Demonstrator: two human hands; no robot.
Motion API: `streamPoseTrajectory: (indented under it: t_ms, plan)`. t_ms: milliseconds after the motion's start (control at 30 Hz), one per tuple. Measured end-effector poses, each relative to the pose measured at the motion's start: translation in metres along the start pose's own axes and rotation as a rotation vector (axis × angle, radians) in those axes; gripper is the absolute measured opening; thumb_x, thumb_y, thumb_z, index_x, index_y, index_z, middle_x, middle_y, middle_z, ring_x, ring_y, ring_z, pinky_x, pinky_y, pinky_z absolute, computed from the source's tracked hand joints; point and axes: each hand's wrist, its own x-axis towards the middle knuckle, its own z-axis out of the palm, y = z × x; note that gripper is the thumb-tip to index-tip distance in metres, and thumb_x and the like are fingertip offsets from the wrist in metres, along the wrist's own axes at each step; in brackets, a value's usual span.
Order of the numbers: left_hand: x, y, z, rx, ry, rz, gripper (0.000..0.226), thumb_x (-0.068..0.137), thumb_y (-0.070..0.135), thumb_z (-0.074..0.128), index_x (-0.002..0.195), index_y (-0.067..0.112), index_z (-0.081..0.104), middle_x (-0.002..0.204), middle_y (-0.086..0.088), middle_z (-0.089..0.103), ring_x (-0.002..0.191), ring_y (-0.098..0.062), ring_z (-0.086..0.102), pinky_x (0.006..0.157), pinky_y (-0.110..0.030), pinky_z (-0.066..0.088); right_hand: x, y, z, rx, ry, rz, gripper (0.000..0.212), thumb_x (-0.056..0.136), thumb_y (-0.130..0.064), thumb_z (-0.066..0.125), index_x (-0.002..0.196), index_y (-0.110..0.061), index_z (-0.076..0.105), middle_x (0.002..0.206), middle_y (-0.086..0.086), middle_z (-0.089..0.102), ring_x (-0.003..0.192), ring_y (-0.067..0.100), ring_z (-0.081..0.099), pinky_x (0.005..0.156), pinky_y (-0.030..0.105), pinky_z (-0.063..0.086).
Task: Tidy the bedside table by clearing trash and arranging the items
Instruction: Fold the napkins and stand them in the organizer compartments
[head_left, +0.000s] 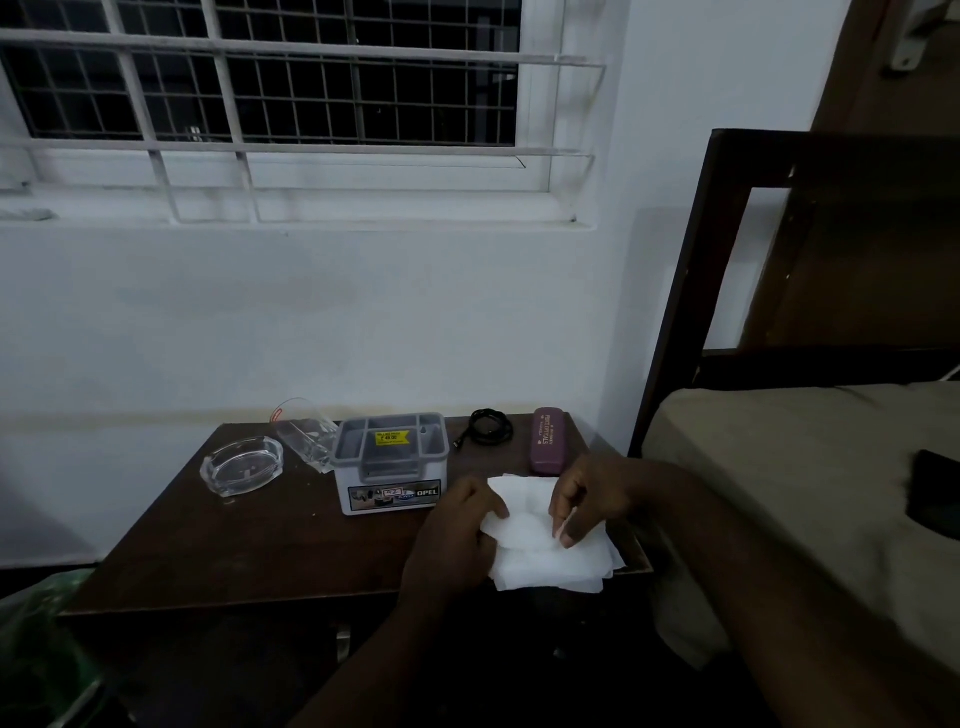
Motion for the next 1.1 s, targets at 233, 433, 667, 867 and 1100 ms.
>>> streamPoseTrajectory:
  t_ms: [233,433,667,867,1100]
  plan:
    - [-0.001,-0.002,0.0,-0.087,0.149,-0.044,0.019,0.092,0.002,0.046,0.097,0.012,0.061,0.096,0.009,0.051,0.088,-0.002,0.047,0.08,-0.007,0.034,-0.005,-0.009,0.001,-0.058,-0.151,0.096,0.029,0.073,-0.025,0.082,0.101,-0.023,0.077,0.127,-0.01,0.063,0.113,0.001,0.052,0.102,0.024,0.038]
    - [-0.002,-0.002,0.001,-0.077,0.041,-0.093,0.028,0.085,0.043,0.061,0.099,0.021,0.07,0.097,0.01,0.068,0.09,0.001,0.057,0.081,-0.019,0.046,-0.004,-0.016,0.001,-0.084,-0.148,0.163,0.036,0.078,-0.045,0.075,0.108,-0.025,0.074,0.138,-0.011,0.053,0.127,0.011,0.045,0.112,0.032,0.03]
    - [0.001,-0.011,0.007,0.046,-0.022,-0.051,0.046,0.074,0.056,0.06,0.099,0.02,0.074,0.107,0.003,0.07,0.101,-0.012,0.061,0.089,-0.027,0.045,0.009,-0.011,0.002,-0.156,0.021,0.062,0.04,0.084,-0.019,0.072,0.122,-0.015,0.061,0.1,-0.003,0.06,0.095,0.014,0.053,0.075,0.018,0.042]
    - [0.003,-0.007,0.003,0.008,-0.019,-0.03,0.026,0.074,0.044,0.071,0.082,0.02,0.066,0.096,0.007,0.064,0.095,-0.006,0.056,0.082,-0.024,0.043,0.015,-0.013,0.004,-0.19,-0.032,0.109,0.034,0.086,-0.021,0.069,0.118,-0.01,0.065,0.124,0.005,0.063,0.099,0.01,0.051,0.084,0.023,0.04]
    - [0.012,0.012,-0.021,-0.488,0.089,-0.38,0.019,0.079,0.011,0.076,0.07,0.02,0.061,0.074,-0.003,0.065,0.068,-0.011,0.061,0.058,-0.024,0.047,0.008,-0.019,-0.012,0.124,0.194,-0.049,0.034,0.08,-0.024,0.076,0.112,-0.021,0.066,0.101,-0.01,0.064,0.09,0.002,0.059,0.077,0.016,0.048]
